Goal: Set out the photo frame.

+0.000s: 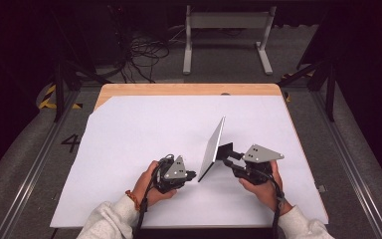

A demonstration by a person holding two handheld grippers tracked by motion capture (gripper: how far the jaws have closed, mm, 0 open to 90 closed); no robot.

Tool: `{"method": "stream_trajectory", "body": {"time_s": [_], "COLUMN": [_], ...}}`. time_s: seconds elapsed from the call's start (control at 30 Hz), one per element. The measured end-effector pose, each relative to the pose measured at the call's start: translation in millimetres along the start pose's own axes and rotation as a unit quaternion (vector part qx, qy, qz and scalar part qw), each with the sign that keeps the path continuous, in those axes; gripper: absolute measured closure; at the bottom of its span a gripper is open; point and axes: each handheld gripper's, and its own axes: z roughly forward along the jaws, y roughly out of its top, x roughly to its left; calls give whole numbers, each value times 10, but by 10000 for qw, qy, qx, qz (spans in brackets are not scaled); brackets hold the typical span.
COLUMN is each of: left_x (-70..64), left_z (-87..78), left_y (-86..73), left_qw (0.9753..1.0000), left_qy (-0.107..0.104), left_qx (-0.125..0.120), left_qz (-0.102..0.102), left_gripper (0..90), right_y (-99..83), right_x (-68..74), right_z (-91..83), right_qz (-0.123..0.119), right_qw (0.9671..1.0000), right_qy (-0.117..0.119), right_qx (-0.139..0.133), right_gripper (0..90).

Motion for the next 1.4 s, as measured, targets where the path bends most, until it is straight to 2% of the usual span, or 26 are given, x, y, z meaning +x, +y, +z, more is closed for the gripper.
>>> {"method": "stream_trajectory", "body": {"time_s": [0.07, 0.17, 0.33, 0.4, 0.47, 0.6, 0.83, 0.97, 1.2, 1.4], "left_x": [-3, -15, -27, -19, -24, -61, -126, -157, -182, -196], "left_z": [41, 84, 132, 135, 151, 181, 250, 304, 348, 373], "left_y": [7, 25, 62, 64, 66, 100, 160, 201, 231, 244], "left_qw": [10000, 9999, 9998, 9998, 9999, 9998, 9997, 9996, 9997, 9998], "left_qy": [-14, -61, -47, -57, -52, -94, -118, -120, -103, -117], "left_qx": [26, 61, 115, 114, 103, 84, 56, 62, 40, 6], "left_qz": [35, 71, 145, 147, 72, 167, 186, 257, 201, 147], "left_gripper": [883, 883, 889, 891, 895, 895, 886, 885, 875, 875], "right_y": [-30, -41, -2, 10, 17, 34, 43, 35, 14, 2], "right_x": [96, 201, 303, 328, 339, 351, 366, 348, 297, 279], "right_z": [-37, -88, -95, -90, -82, -74, -74, -61, -48, -56], "right_qz": [-125, -155, -192, -226, -216, -166, -83, -32, 35, 189], "right_qw": [9998, 9995, 9986, 9984, 9983, 9984, 9986, 9989, 9991, 9991], "right_qy": [127, 281, 490, 505, 529, 530, 506, 462, 424, 389], "right_qx": [60, 14, -52, -69, -74, -95, -104, -99, -57, -17], "right_gripper": [657, 661, 682, 672, 658, 620, 533, 537, 541, 556]}}
